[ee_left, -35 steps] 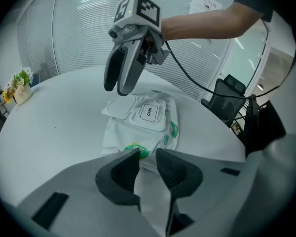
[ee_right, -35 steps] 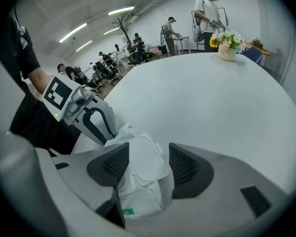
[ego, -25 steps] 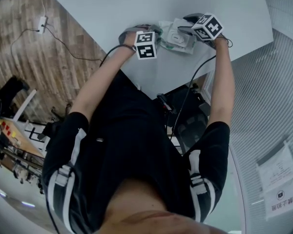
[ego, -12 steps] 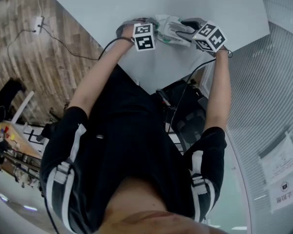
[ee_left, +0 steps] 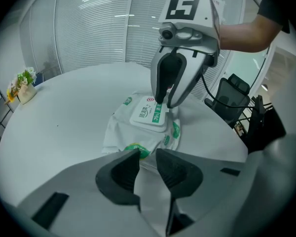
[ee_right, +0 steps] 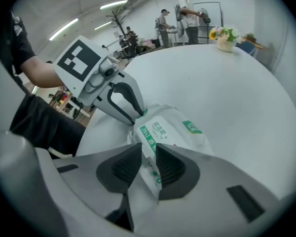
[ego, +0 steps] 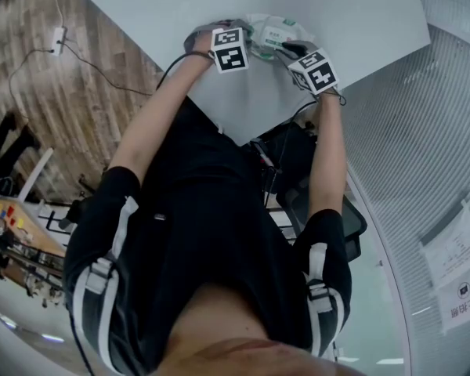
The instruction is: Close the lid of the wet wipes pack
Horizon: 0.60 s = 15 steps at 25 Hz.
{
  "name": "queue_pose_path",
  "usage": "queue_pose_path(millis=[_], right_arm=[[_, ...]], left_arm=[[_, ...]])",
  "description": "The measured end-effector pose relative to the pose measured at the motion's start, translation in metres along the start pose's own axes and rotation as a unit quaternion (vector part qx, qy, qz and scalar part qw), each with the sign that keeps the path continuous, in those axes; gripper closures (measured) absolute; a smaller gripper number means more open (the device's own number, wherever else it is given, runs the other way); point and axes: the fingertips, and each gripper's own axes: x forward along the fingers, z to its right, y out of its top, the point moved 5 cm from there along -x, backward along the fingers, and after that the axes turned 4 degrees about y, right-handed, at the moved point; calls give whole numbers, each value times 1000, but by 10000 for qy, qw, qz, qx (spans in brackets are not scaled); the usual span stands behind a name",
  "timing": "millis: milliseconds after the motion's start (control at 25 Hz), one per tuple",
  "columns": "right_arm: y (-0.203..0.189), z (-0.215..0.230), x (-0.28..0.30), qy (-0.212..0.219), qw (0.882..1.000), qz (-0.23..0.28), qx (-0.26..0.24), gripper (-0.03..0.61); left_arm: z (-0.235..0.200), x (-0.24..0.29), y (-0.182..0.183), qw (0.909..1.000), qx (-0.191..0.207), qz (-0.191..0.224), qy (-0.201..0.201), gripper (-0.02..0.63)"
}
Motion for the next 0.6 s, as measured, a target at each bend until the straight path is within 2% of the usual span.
queue_pose_path(millis=[80, 320, 600], right_arm=[[-3, 1, 1, -373, 9986, 144, 346, 501], [-8, -1, 6, -1007, 9850, 357, 1356, 534], [-9, -7, 11, -1182, 9694, 528, 2088, 551]], left_arm=[[0, 0, 0, 10000, -15, 9, 16, 494], [0, 0, 0, 10000, -55, 1, 43, 494], [-1, -1, 2, 10000, -61, 11, 19, 494]])
